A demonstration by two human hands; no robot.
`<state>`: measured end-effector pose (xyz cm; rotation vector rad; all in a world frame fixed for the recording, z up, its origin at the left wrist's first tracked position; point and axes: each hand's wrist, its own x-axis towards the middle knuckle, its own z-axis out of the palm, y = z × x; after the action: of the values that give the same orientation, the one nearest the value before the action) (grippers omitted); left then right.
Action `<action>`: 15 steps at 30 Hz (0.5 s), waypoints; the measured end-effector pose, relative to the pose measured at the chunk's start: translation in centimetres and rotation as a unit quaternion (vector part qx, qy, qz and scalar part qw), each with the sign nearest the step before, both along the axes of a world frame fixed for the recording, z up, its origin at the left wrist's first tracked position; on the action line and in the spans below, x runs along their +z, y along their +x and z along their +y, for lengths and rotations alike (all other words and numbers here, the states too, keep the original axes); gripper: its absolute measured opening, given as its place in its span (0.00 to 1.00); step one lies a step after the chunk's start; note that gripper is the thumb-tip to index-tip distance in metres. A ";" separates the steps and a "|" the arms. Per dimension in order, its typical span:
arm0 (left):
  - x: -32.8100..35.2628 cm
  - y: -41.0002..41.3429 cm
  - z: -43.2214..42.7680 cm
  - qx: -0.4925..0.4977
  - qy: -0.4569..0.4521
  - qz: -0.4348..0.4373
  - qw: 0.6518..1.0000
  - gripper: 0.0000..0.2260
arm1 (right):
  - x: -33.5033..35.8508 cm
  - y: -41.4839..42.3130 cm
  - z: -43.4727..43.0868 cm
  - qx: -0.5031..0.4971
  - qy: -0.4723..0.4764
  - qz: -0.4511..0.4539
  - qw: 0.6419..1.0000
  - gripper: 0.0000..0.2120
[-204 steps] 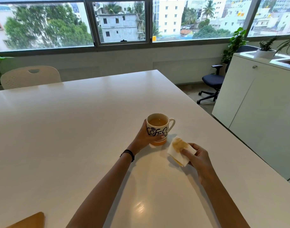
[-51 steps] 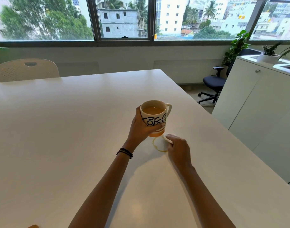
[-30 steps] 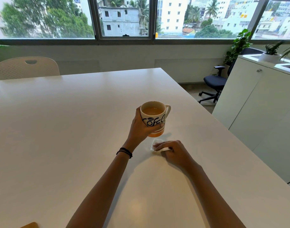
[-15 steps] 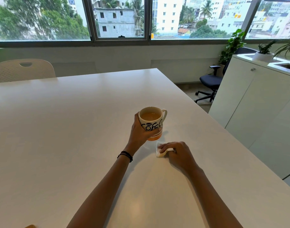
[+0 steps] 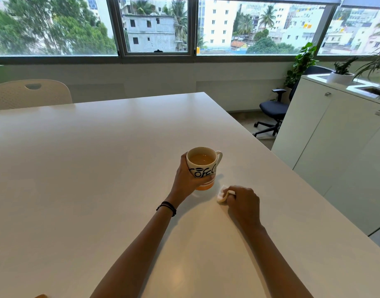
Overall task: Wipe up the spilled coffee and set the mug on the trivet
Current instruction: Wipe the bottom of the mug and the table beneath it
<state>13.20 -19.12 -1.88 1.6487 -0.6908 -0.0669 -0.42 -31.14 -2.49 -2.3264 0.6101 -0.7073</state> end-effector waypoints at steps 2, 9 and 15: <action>-0.1 -0.2 0.1 -0.002 0.003 0.002 1.000 0.38 | 0.0 -0.5 -0.3 -0.005 0.006 -0.008 1.000 0.10; -0.4 -1.0 0.2 -0.009 0.013 0.011 1.000 0.37 | 0.4 -1.1 -0.6 0.052 0.320 -0.207 0.923 0.12; -0.4 -1.5 0.3 -0.011 0.018 0.010 1.000 0.38 | 0.0 -1.1 -1.1 0.065 0.370 -0.219 0.900 0.12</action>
<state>11.66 -18.82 -2.30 1.6719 -0.6961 -0.1119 -1.52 -32.28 -2.44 -1.4264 0.4091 -0.7397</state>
